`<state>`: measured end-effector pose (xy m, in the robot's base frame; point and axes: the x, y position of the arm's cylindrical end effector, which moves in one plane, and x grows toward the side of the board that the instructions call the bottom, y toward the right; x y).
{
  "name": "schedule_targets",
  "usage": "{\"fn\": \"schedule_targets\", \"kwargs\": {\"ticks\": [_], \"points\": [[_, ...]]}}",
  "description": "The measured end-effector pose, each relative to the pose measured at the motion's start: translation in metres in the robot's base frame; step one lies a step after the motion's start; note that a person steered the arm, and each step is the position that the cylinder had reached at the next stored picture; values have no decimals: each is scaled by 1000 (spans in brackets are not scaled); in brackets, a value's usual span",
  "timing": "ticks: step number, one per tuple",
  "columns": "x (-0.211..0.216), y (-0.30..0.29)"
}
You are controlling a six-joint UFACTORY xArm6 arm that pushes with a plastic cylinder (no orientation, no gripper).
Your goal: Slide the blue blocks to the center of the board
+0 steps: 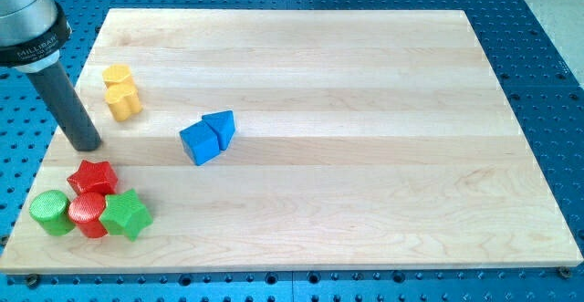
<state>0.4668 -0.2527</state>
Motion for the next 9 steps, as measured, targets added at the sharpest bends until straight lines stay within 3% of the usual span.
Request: {"fn": "schedule_targets", "kwargs": {"ticks": [1,2,4,5,6,7,8,9], "points": [[1,12],[1,83],[21,128],[8,200],[5,196],[30,219],[-1,224],[2,206]]}}
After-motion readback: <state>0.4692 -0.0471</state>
